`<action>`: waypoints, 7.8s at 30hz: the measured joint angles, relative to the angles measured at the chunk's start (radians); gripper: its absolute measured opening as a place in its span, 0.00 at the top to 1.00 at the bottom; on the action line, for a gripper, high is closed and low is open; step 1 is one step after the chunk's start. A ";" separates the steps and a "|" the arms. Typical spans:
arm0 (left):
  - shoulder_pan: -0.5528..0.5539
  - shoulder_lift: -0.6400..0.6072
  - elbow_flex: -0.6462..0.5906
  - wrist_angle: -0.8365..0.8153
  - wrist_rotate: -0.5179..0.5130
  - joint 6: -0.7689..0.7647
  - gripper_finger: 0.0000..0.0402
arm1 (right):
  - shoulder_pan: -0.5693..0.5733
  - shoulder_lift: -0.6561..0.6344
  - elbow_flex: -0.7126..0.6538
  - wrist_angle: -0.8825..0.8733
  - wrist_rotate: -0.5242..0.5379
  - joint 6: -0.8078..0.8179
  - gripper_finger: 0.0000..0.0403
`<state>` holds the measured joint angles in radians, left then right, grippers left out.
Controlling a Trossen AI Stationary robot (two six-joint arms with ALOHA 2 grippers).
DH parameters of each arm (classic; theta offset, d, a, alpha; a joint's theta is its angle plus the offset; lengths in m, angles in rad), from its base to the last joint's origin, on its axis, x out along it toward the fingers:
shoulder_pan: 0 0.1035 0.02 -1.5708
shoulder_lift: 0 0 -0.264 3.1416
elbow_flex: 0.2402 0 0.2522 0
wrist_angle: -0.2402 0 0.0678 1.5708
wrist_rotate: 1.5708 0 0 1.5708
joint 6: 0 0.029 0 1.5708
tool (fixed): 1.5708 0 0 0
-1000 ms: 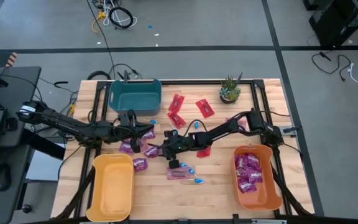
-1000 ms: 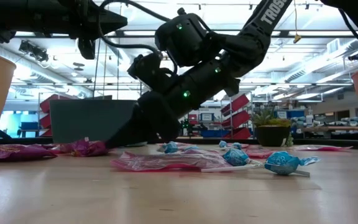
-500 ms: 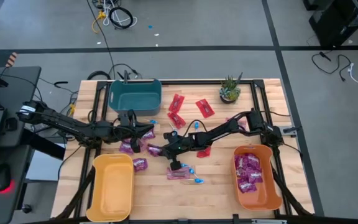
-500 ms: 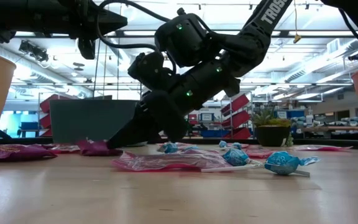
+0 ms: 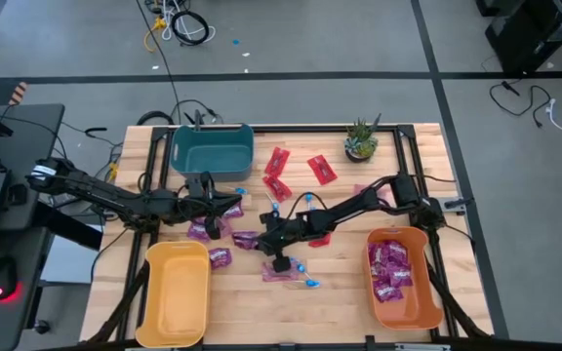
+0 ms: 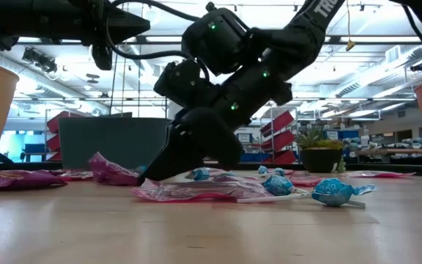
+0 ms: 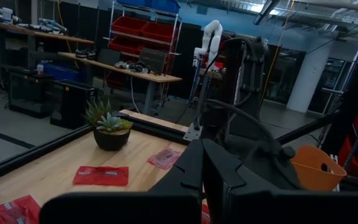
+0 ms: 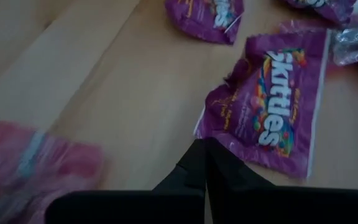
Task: Sort candy
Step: Put the purple candy into the orange bin
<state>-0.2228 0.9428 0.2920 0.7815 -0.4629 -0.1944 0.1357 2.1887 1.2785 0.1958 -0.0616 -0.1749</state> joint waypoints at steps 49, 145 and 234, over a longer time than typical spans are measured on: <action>-0.001 0.000 0.000 -0.013 0.008 0.007 0.99 | -0.007 0.018 -0.003 0.260 0.031 0.048 0.71; -0.001 0.000 0.000 -0.039 0.012 -0.024 0.99 | 0.254 -0.860 -0.195 -0.985 0.258 0.596 1.00; -0.001 0.000 0.000 -0.062 0.013 -0.057 0.99 | 0.605 -1.159 -0.373 -0.844 0.785 1.205 0.76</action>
<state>-0.2237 0.9428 0.2920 0.7193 -0.4503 -0.2516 0.7405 1.0301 0.9051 -0.6486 0.7236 1.0300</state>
